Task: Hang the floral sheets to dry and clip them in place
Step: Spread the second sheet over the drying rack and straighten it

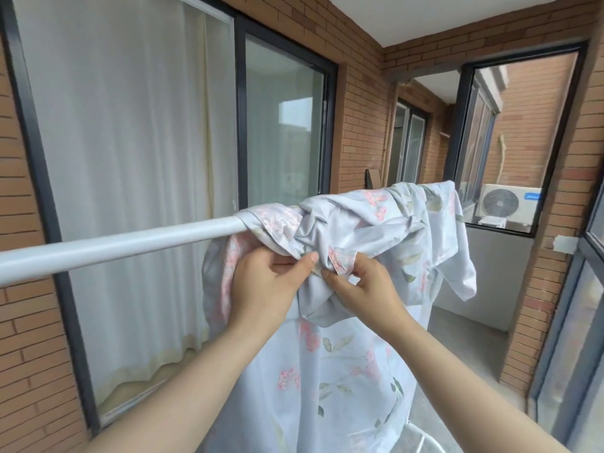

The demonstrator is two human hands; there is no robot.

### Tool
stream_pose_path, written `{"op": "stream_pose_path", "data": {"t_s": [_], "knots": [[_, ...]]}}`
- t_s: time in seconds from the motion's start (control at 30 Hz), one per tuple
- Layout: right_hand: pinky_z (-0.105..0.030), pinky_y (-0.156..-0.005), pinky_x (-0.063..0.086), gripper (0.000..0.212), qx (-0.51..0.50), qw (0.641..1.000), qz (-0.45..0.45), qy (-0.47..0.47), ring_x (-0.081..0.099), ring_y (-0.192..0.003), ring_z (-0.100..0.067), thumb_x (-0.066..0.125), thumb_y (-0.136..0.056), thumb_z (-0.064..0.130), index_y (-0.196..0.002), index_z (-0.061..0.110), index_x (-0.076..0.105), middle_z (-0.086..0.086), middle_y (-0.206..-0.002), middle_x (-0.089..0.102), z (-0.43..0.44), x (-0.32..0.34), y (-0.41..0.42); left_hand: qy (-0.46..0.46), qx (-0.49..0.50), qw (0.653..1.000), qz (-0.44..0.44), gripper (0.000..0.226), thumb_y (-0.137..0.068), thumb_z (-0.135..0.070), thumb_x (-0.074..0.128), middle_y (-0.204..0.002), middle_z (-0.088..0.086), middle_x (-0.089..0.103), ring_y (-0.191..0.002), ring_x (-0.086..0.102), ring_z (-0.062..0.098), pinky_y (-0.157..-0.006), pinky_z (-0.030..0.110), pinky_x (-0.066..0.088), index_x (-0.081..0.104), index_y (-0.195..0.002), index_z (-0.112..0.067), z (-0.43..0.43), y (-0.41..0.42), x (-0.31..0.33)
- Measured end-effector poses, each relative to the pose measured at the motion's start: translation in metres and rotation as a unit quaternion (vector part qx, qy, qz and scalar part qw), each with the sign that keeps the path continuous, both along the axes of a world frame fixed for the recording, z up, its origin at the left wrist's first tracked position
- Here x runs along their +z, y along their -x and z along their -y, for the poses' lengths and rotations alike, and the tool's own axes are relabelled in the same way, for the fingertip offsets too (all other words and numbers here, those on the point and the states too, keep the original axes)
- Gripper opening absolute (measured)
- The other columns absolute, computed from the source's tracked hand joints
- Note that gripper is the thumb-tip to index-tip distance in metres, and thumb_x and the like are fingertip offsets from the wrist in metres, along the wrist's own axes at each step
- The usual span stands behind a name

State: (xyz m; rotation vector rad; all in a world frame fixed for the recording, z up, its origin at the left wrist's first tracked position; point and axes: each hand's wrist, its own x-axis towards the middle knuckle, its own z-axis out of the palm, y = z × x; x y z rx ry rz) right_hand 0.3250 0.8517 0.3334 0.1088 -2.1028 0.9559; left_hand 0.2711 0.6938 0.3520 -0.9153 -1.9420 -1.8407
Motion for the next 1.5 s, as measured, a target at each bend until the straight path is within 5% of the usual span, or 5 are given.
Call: {"op": "stream_pose_path", "data": {"t_s": [0.27,0.8,1.13,1.3,1.5], "knots": [[-0.024,-0.057,0.042,0.012,0.021,0.999,0.004,0.043,0.052,-0.060,-0.003,0.066,-0.089,0.026,-0.081,0.018,0.069,0.004,-0.076,0.070,0.002,0.006,-0.015,-0.096,-0.070,0.992,0.050,0.014,-0.087,0.000,0.063,-0.093,0.003,0.075,-0.092,0.071,0.018,-0.087,0.046,0.055,0.063,-0.099,-0.005,-0.003,-0.004,-0.010],[-0.041,-0.089,0.052,0.018,0.110,0.989,0.099,0.011,0.068,-0.093,-0.009,0.070,-0.087,0.031,-0.099,0.018,0.072,0.005,-0.096,0.074,-0.027,-0.016,-0.010,-0.004,0.071,0.997,0.034,0.030,-0.068,-0.039,0.066,-0.070,-0.003,0.073,-0.073,0.069,0.012,-0.072,0.042,0.056,0.070,-0.072,-0.010,-0.028,0.011,-0.025],[-0.043,-0.116,0.015,0.097,-0.128,0.981,0.052,-0.134,0.002,-0.148,-0.021,0.060,-0.064,0.078,-0.147,0.041,0.026,0.003,-0.158,0.013,-0.095,-0.002,0.003,-0.009,0.094,0.995,-0.010,0.031,-0.069,-0.038,0.067,-0.048,-0.005,0.056,-0.047,0.050,0.010,-0.053,0.031,0.043,0.057,-0.060,-0.010,-0.030,0.011,-0.032],[-0.037,-0.090,0.051,0.057,-0.117,0.985,0.005,-0.126,0.055,-0.103,-0.018,0.076,-0.079,0.019,-0.132,0.026,0.055,-0.001,-0.116,0.056,-0.119,-0.003,0.022,-0.007,0.145,0.986,-0.080,0.034,-0.079,-0.027,0.073,-0.044,-0.011,0.053,-0.044,0.048,0.004,-0.047,0.021,0.034,0.050,-0.057,-0.018,-0.030,0.010,-0.038],[-0.026,-0.063,0.043,0.022,-0.102,0.980,-0.060,-0.159,0.053,-0.067,-0.017,0.067,-0.080,-0.003,-0.089,0.015,0.077,-0.002,-0.066,0.059,-0.122,-0.008,0.017,-0.082,0.207,0.956,-0.191,0.041,-0.077,-0.024,0.075,-0.071,-0.010,0.045,-0.065,0.047,0.015,-0.063,0.023,0.041,0.035,-0.080,-0.027,-0.031,0.004,-0.055]]}}
